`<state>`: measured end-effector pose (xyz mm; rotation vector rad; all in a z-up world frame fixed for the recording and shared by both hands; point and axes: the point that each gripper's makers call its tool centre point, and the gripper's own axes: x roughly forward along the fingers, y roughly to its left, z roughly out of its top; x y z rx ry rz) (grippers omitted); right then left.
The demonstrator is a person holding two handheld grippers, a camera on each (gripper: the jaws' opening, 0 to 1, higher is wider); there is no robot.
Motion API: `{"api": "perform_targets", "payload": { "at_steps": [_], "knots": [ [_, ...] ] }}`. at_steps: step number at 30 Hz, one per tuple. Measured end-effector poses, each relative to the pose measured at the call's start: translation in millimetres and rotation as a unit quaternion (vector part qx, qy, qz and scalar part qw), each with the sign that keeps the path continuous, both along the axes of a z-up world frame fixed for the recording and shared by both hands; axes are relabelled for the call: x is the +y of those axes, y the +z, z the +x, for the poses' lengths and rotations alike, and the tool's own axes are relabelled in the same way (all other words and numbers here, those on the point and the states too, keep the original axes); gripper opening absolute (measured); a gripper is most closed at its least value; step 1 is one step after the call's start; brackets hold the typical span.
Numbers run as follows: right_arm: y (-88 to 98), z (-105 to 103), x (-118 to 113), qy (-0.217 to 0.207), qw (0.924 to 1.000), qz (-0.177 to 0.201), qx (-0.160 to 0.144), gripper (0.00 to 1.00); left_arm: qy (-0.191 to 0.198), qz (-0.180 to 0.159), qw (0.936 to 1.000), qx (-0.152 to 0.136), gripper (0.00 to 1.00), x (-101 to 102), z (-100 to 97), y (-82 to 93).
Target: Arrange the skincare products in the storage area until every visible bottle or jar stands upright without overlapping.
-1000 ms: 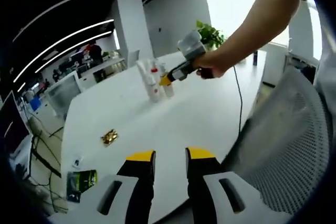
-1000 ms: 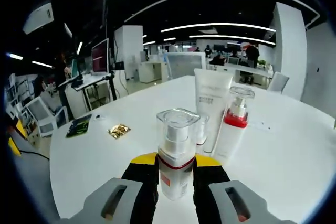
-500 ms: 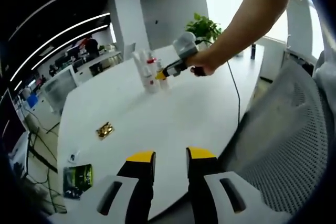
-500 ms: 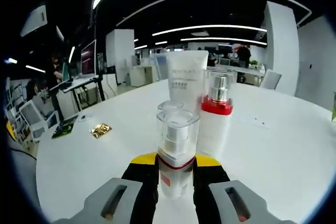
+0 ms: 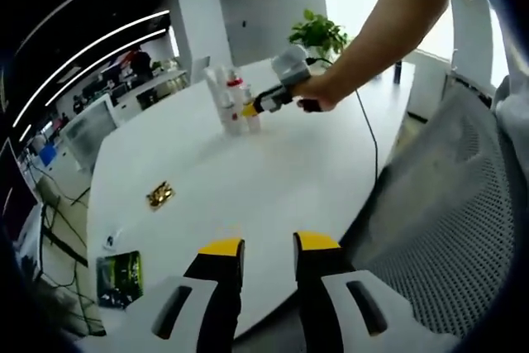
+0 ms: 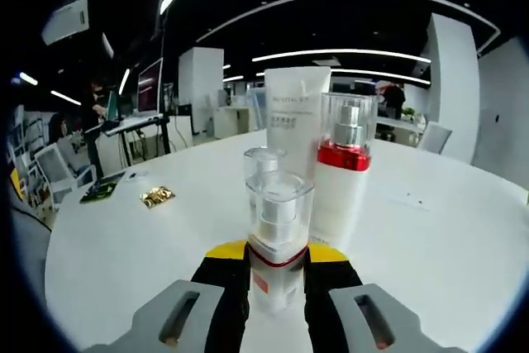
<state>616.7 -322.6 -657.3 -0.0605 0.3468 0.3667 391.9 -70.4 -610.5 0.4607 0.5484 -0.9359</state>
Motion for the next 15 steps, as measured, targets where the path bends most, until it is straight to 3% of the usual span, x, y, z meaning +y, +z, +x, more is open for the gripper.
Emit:
{"api": "perform_targets", "payload": {
  "at_steps": [2, 12, 15],
  "knots": [
    [-3.6, -3.0, -0.5, 0.012, 0.9995, -0.03, 0.002, 0.19, -0.001, 0.003, 1.0, -0.001, 0.24, 0.1, 0.1, -0.4],
    [-5.3, 6.6, -5.2, 0.006, 0.9996, -0.027, 0.01, 0.18, -0.007, 0.01, 0.9999, 0.0, 0.25, 0.1, -1.3, -3.2],
    [-7.6, 10.6, -6.9, 0.005, 0.9993, -0.027, 0.025, 0.19, -0.01, 0.011, 0.9999, -0.005, 0.26, -0.2, -0.9, -2.4]
  ]
}}
